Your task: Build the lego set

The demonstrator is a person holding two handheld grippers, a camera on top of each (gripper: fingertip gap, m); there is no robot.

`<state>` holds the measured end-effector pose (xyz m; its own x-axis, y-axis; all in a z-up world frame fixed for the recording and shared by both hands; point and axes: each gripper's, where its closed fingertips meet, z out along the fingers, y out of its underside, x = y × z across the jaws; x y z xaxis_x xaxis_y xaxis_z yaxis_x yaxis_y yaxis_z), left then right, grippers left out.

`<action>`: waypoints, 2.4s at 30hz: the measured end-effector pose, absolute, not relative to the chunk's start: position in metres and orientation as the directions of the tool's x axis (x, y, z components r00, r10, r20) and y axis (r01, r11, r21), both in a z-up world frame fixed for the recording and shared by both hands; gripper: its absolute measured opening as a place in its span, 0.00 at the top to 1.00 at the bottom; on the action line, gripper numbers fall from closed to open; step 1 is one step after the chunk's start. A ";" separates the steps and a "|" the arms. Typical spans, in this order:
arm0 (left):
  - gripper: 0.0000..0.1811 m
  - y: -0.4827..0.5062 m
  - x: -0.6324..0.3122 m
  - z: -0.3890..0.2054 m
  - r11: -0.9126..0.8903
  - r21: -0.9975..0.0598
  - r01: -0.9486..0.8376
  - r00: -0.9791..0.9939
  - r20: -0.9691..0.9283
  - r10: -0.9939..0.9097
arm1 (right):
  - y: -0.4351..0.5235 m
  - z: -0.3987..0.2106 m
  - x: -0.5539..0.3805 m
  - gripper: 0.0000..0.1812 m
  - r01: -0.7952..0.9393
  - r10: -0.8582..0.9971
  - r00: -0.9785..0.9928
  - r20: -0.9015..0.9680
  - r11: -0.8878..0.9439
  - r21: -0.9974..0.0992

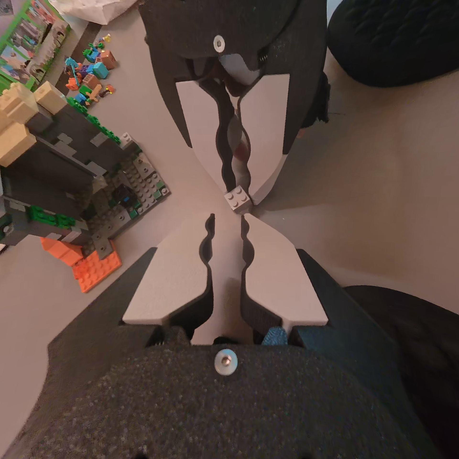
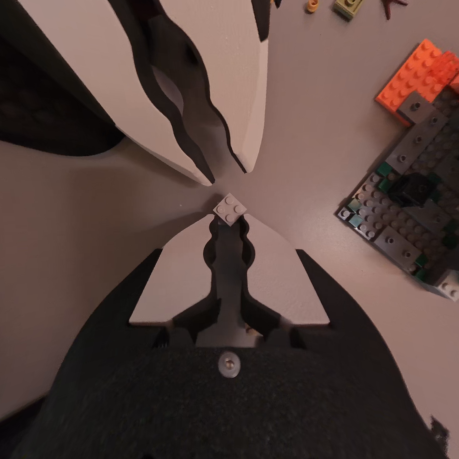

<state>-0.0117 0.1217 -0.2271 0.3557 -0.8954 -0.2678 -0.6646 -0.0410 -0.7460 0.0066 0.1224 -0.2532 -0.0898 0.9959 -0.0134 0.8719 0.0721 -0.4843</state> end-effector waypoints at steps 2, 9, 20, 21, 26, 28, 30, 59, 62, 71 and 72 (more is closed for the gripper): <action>0.89 0.122 -0.012 -0.228 -0.044 -0.744 -0.667 0.355 -0.265 -0.897 | 0.121 -0.253 0.007 0.91 0.868 0.992 -0.125 -0.021 0.099 -0.487; 0.89 0.119 -0.010 -0.218 -0.011 -0.769 -0.639 0.343 -0.273 -0.899 | 0.112 -0.237 0.008 0.91 0.778 0.979 -0.194 -0.056 0.119 -0.616; 0.84 0.095 0.019 -0.194 0.082 -0.848 -0.524 0.272 -0.258 -0.927 | 0.096 -0.200 0.028 0.91 0.695 0.944 -0.318 -0.089 0.168 -0.699; 0.84 0.094 0.021 -0.194 0.055 -0.862 -0.503 0.278 -0.222 -0.934 | 0.097 -0.198 0.029 0.91 0.695 0.944 -0.322 -0.065 0.189 -0.693; 0.82 0.094 0.027 -0.182 -0.035 -0.921 -0.389 0.301 -0.091 -0.949 | 0.096 -0.195 0.028 0.91 0.707 0.940 -0.339 0.015 0.266 -0.655; 0.83 0.095 0.026 -0.180 -0.030 -0.926 -0.377 0.309 -0.095 -0.946 | 0.094 -0.197 0.027 0.91 0.712 0.937 -0.348 0.031 0.286 -0.641; 0.85 0.094 0.026 -0.181 -0.020 -0.923 -0.385 0.304 -0.106 -0.947 | 0.092 -0.200 0.026 0.91 0.715 0.933 -0.357 0.040 0.301 -0.631; 0.90 0.092 0.029 -0.191 0.025 -0.903 -0.430 0.276 -0.158 -0.948 | 0.094 -0.206 0.027 0.91 0.748 0.938 -0.345 0.021 0.288 -0.598; 0.91 0.094 0.027 -0.190 0.024 -0.900 -0.434 0.289 -0.165 -0.943 | 0.098 -0.207 0.028 0.91 0.756 0.945 -0.327 0.017 0.273 -0.596; 0.94 0.102 0.024 -0.192 0.020 -0.889 -0.458 0.339 -0.196 -0.920 | 0.101 -0.209 0.028 0.91 0.763 0.955 -0.297 -0.016 0.228 -0.605; 0.92 0.102 0.023 -0.192 0.020 -0.891 -0.454 0.338 -0.193 -0.921 | 0.100 -0.209 0.028 0.91 0.762 0.953 -0.302 -0.017 0.230 -0.605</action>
